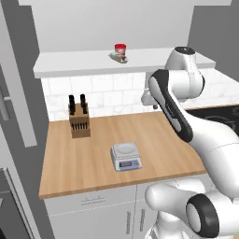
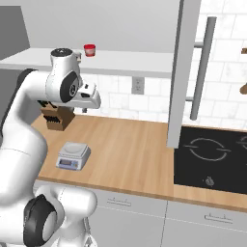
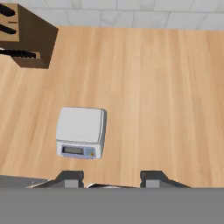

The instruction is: Pick the bar and place it on the digital scale for weighing, and close the cabinet.

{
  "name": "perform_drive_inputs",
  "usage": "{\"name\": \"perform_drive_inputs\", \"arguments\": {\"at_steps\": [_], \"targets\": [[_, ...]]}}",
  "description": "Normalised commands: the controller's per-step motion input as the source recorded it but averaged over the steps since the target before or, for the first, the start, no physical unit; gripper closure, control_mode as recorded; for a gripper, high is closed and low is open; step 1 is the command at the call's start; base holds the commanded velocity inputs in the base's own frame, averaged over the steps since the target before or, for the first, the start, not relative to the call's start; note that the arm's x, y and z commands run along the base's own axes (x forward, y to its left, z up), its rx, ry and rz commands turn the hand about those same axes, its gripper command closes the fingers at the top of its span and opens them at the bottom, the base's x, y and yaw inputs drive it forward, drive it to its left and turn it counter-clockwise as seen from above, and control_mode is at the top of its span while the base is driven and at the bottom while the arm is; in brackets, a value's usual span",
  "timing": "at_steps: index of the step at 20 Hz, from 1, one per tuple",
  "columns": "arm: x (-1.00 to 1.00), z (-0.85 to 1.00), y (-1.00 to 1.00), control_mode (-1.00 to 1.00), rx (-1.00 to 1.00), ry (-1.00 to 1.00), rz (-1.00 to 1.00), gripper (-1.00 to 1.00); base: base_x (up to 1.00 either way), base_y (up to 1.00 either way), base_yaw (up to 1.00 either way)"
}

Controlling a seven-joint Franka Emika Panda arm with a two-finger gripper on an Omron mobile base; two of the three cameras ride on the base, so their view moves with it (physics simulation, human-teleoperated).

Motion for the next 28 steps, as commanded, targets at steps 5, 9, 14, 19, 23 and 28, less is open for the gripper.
{"name": "perform_drive_inputs", "arguments": {"at_steps": [5,9,14,19,23,28], "targets": [[-0.49,0.00,0.23,-1.00,0.00,-0.17,0.00,-1.00,0.00,0.00,0.00],[-0.49,0.20,0.32,-1.00,0.13,-0.34,0.09,-1.00,0.00,0.00,0.00],[-0.17,0.53,0.16,-1.00,0.18,-0.11,0.10,-1.00,0.00,0.00,0.00],[-0.04,0.72,0.00,-1.00,0.06,-0.07,0.00,-1.00,0.00,0.00,0.00],[0.00,0.75,0.04,-1.00,-0.01,-0.03,0.00,-1.00,0.00,0.00,0.00],[0.00,0.59,0.01,-1.00,-0.06,-0.21,0.07,-1.00,0.00,0.00,0.00]]}}
